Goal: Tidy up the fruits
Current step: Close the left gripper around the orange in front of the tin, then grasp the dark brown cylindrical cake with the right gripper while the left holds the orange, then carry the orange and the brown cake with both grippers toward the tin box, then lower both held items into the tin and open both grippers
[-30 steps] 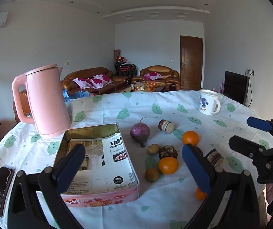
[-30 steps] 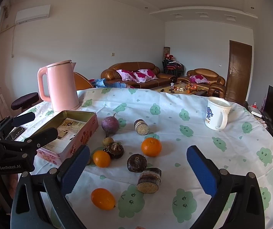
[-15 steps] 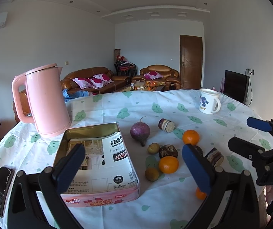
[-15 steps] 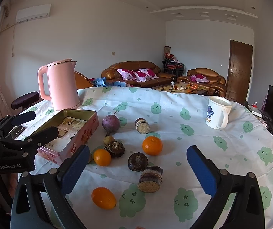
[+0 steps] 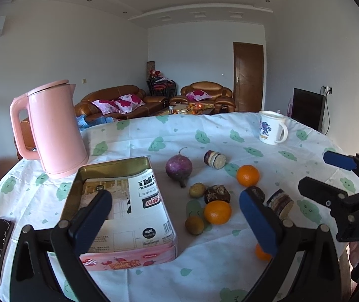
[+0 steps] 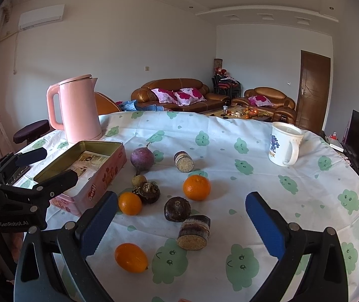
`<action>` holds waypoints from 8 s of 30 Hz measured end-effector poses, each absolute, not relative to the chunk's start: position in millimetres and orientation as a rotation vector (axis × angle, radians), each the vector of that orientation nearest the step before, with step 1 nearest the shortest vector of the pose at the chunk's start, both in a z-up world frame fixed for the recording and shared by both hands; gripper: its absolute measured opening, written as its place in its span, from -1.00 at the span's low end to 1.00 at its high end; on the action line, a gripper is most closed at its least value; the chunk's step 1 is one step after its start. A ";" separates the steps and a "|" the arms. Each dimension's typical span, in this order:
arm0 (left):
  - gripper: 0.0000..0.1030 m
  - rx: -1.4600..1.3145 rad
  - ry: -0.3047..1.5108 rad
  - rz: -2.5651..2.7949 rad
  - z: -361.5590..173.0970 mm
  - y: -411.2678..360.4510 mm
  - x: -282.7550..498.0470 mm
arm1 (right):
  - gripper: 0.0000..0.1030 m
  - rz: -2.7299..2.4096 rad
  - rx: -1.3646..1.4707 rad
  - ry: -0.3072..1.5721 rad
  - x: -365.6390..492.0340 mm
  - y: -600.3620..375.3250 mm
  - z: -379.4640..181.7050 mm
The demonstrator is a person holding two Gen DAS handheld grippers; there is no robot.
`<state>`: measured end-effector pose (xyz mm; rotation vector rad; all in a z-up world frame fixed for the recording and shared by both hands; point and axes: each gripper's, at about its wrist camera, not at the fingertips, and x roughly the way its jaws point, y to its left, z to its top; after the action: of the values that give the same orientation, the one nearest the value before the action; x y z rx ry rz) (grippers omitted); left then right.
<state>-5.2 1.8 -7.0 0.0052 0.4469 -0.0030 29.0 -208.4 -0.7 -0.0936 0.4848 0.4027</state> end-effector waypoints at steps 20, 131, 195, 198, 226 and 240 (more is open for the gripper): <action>0.85 0.057 0.610 -0.229 -55.3 -67.8 11.6 | 0.98 0.298 0.003 0.552 43.3 -261.8 -38.8; -0.18 -0.011 0.356 -0.188 -37.8 -28.1 1.5 | -0.20 0.547 -0.008 0.414 40.1 -226.9 -46.0; -0.18 0.011 0.313 -0.003 -13.9 12.9 1.3 | -0.19 0.642 -0.115 0.279 41.8 -177.2 -2.0; -0.18 0.009 0.331 0.010 -14.6 19.0 4.8 | -0.19 0.661 -0.118 0.285 46.4 -168.5 1.1; -0.18 -0.004 0.492 0.112 -26.4 83.8 51.5 | -0.19 0.802 -0.169 0.417 107.5 -61.9 8.2; -0.18 0.002 0.552 0.143 -31.2 108.5 69.6 | -0.19 0.831 -0.228 0.488 121.8 -16.0 -13.3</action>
<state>69.6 108.5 -31.2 0.0023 0.5524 0.1433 121.8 -16.0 -13.3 -0.2278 0.4882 0.8313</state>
